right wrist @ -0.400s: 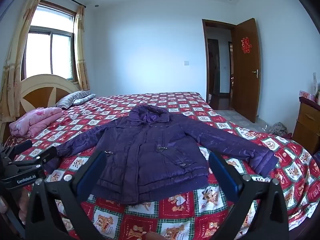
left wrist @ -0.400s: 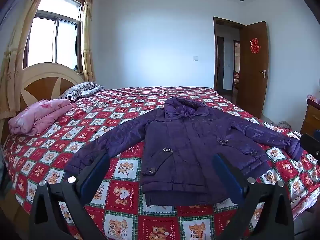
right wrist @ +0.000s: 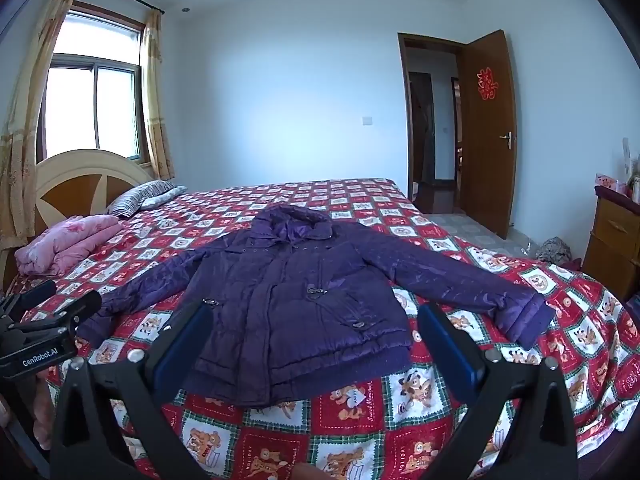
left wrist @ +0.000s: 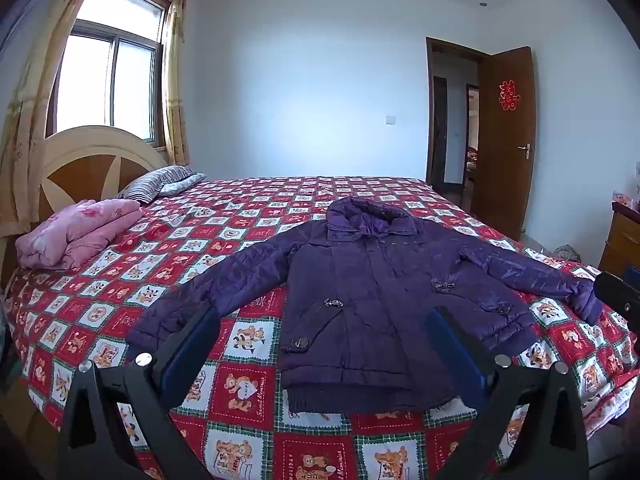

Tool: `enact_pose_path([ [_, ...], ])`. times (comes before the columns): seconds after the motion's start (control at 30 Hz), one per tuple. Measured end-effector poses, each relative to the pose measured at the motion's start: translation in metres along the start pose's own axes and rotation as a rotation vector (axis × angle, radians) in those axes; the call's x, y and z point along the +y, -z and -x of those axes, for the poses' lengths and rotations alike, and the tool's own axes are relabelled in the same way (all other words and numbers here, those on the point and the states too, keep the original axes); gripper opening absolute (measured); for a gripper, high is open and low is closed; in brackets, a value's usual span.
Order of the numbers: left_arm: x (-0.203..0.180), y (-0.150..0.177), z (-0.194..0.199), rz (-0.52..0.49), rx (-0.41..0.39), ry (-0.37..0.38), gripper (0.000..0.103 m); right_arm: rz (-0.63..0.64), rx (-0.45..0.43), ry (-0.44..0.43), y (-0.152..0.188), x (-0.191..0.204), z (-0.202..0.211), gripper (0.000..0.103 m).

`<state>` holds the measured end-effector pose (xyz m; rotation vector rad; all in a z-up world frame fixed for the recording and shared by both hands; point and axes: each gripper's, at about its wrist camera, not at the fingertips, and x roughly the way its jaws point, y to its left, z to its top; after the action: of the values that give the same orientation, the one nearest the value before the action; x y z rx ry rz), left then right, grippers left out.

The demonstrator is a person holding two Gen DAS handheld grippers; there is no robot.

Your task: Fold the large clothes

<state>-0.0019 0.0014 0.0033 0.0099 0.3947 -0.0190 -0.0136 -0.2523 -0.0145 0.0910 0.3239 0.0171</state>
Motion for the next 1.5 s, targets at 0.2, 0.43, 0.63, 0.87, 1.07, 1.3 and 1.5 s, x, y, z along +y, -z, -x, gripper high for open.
enact_pose_path([
  [0.2,-0.004,0.000,0.003,0.002,0.002,-0.003,0.102,-0.001,0.003,-0.001,0.002,0.000,-0.001,0.103],
  [0.43,0.004,0.001,-0.003,0.014,0.006,-0.005,0.102,0.000,0.014,-0.002,0.002,0.002,-0.001,0.103],
  [0.63,0.006,-0.001,-0.002,0.017,0.006,-0.005,0.102,-0.001,0.021,-0.001,0.002,0.003,-0.004,0.103],
  [0.87,0.005,0.001,-0.004,0.018,0.004,-0.008,0.102,-0.001,0.027,-0.004,0.004,0.003,-0.004,0.103],
  [1.07,0.006,0.002,-0.006,0.019,0.003,-0.010,0.102,-0.002,0.030,-0.006,0.004,0.007,-0.006,0.103],
  [1.3,0.006,0.002,-0.005,0.018,0.003,-0.006,0.102,-0.001,0.031,-0.005,0.004,0.008,-0.006,0.103],
  [1.5,0.006,0.002,-0.005,0.017,0.002,-0.008,0.102,-0.003,0.037,-0.007,0.005,0.008,-0.006,0.103],
])
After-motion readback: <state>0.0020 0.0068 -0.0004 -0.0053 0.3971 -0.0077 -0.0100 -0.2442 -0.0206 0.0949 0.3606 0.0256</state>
